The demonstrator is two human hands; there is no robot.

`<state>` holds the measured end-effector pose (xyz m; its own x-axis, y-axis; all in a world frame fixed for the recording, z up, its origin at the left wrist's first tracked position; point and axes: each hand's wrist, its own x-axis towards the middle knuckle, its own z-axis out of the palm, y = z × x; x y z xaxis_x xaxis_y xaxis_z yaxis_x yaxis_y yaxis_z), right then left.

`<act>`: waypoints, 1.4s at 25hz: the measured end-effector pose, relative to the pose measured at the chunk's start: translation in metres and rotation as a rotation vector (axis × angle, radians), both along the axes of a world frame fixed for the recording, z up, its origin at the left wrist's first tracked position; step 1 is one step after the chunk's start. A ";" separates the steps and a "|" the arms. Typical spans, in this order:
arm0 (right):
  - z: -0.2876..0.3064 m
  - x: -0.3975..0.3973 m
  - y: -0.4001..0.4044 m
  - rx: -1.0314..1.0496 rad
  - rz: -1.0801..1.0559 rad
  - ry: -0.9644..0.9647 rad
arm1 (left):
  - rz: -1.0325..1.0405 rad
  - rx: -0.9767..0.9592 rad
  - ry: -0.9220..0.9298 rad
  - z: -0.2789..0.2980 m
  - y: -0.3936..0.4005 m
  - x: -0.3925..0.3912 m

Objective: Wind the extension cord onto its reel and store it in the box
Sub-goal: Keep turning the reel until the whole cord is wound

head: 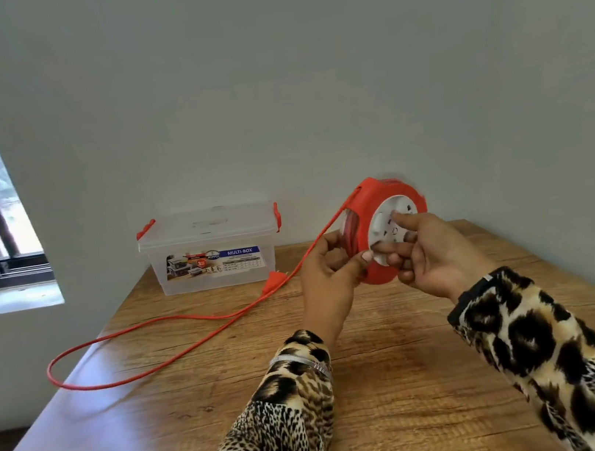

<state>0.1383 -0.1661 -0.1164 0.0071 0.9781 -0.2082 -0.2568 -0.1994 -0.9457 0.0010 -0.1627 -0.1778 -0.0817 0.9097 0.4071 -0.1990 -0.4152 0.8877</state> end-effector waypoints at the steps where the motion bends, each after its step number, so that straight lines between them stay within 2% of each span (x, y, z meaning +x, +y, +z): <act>1: 0.001 0.001 -0.004 0.022 0.030 -0.061 | -0.017 -0.019 -0.014 0.001 0.001 -0.004; 3: -0.001 0.006 -0.011 0.084 0.037 -0.212 | -0.040 -0.073 -0.033 0.004 0.004 -0.013; 5: -0.011 0.012 -0.020 0.271 -0.042 -0.540 | -0.065 -0.114 -0.020 0.007 0.007 -0.024; 7: -0.023 0.024 -0.023 0.678 -0.131 -1.162 | -0.098 -0.144 0.016 0.009 0.009 -0.032; 8: -0.025 0.029 -0.024 0.896 -0.107 -1.484 | -0.115 -0.157 0.045 0.009 0.010 -0.035; 9: -0.026 0.033 -0.022 1.046 -0.020 -1.725 | -0.131 -0.163 0.081 0.007 0.011 -0.036; 10: -0.025 0.036 -0.020 1.102 0.093 -1.900 | -0.144 -0.166 0.114 0.006 0.012 -0.037; 13: -0.022 0.042 -0.008 1.136 0.227 -2.145 | -0.153 -0.172 0.162 0.006 0.013 -0.038; 16: -0.024 0.034 0.005 1.184 0.266 -2.219 | -0.142 -0.179 0.172 0.007 0.013 -0.037; 20: -0.022 0.020 0.018 1.278 0.210 -2.336 | -0.139 -0.199 0.166 0.007 0.014 -0.038; 22: -0.027 0.022 0.022 1.329 0.131 -2.328 | -0.134 -0.205 0.142 0.008 0.013 -0.037; 24: -0.034 0.024 0.021 1.291 0.044 -2.258 | -0.127 -0.209 0.100 0.007 0.011 -0.033; 26: -0.041 0.022 0.015 1.177 -0.135 -2.066 | -0.122 -0.230 0.070 0.005 0.008 -0.026; 28: -0.047 0.016 0.009 0.943 -0.266 -1.762 | -0.121 -0.257 0.053 0.001 0.005 -0.017; 30: -0.051 0.009 0.007 0.686 -0.303 -1.469 | -0.110 -0.262 0.043 -0.002 0.002 -0.010; 34: -0.052 0.001 0.009 0.491 -0.286 -1.221 | -0.075 -0.236 0.020 -0.005 -0.001 -0.006; 35: -0.049 -0.001 0.010 0.422 -0.235 -1.073 | -0.073 -0.233 0.019 -0.005 -0.001 -0.006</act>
<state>0.1370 -0.1559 -0.1653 0.1709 0.9192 0.3547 0.7226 0.1278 -0.6794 -0.0053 -0.1642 -0.1828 -0.0064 0.9825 0.1863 -0.2037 -0.1837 0.9617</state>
